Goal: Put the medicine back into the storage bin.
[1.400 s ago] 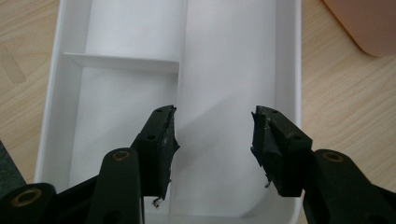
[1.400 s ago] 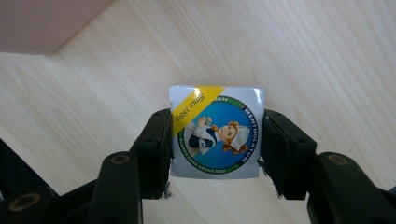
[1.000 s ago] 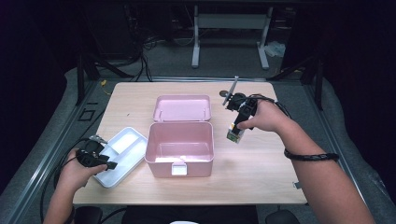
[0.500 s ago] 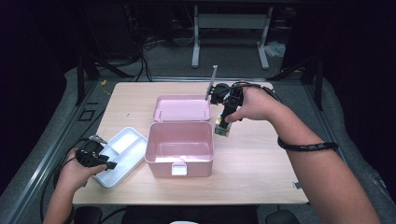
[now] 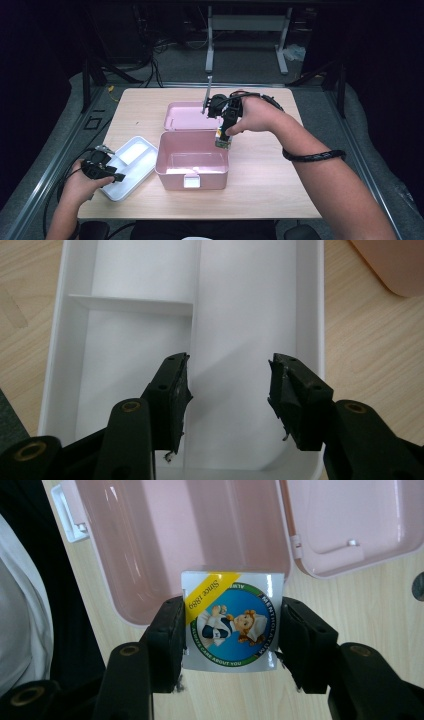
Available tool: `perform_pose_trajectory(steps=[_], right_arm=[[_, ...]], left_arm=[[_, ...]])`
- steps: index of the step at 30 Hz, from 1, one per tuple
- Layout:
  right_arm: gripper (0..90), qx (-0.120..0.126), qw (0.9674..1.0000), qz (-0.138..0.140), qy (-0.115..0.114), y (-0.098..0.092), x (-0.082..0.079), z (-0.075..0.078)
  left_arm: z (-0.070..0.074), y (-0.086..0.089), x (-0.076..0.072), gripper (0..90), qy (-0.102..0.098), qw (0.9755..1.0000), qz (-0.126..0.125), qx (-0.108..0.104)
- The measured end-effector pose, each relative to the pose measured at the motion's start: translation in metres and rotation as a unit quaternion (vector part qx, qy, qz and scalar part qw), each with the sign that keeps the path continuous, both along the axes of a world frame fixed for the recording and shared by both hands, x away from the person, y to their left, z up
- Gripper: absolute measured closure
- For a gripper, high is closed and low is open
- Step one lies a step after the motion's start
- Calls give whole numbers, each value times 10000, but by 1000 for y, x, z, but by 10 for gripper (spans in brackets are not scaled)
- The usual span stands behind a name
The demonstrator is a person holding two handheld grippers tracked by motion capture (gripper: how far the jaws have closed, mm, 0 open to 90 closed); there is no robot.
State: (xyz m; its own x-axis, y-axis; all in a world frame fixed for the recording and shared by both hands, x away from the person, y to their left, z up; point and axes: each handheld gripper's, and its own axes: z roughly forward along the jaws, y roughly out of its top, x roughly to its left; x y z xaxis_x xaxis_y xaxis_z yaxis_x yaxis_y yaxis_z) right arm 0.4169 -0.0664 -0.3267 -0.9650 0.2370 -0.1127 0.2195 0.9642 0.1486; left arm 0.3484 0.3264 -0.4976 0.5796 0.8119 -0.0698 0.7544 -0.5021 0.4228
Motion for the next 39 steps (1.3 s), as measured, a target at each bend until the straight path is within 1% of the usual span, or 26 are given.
perform_pose_trajectory(steps=[1, 5, 6, 9, 10, 11, 12, 13, 14, 17, 19, 24, 26, 27, 28, 31, 33, 39], right_arm=[[471, -17, 10000, 70, 21, 3, -1, -6], [471, 18, 9997, 221, 45, 9, -2, -15], [471, 18, 9997, 221, 45, 9, -2, -15], [471, 24, 9992, 378, 89, 15, -4, -24], [471, 24, 9992, 378, 89, 15, -4, -24], [470, 20, 9991, 410, 105, 17, -4, -27], [470, 7, 9987, 491, 99, 19, -5, -35], [470, 21, 9986, 518, 104, 21, -5, -39], [470, -22, 9983, 576, 114, 22, -4, -43], [470, -49, 9978, 646, 115, 25, -4, -56], [470, -85, 9973, 705, 158, 27, -3, -65], [470, -106, 9971, 733, 171, 29, -2, -82], [470, -138, 9970, 735, 203, 30, -1, -88], [470, -138, 9970, 735, 203, 30, -1, -88], [470, -151, 9969, 751, 200, 30, 0, -94], [469, -223, 9963, 792, 247, 32, 1, -102], [469, -272, 9960, 814, 238, 33, 1, -107], [468, -272, 9961, 803, 244, 35, 4, -117]], left_arm=[[0, 0, 0, 497, 2, 10000, -2, -2], [0, 0, 0, 497, 14, 10000, 6, 0], [0, 0, 0, 497, 14, 10000, 6, 0], [0, 0, 0, 498, 20, 10000, 2, 5], [0, 0, 0, 498, 20, 10000, 2, 5], [-1, 0, 0, 498, 15, 10000, -6, -2], [-1, 0, 0, 498, 19, 10000, -5, 0], [-1, 0, 0, 498, 24, 10000, 1, -12], [-1, 0, 0, 498, 21, 10000, 0, -2], [-2, 0, 0, 498, 31, 10000, -30, 19], [-2, -1, 0, 498, 45, 10000, -4, 13], [-3, -1, 0, 498, 50, 10000, -37, 36], [-3, -1, 0, 498, 49, 10000, -30, 39], [-3, -1, 0, 498, 49, 10000, -30, 39], [-3, -1, -1, 498, 54, 10000, -10, 39], [-4, -1, -1, 498, 68, 10000, -19, 48], [-4, -1, -1, 498, 72, 10000, -18, 41], [-4, -2, -1, 498, 82, 9999, -42, 40]])
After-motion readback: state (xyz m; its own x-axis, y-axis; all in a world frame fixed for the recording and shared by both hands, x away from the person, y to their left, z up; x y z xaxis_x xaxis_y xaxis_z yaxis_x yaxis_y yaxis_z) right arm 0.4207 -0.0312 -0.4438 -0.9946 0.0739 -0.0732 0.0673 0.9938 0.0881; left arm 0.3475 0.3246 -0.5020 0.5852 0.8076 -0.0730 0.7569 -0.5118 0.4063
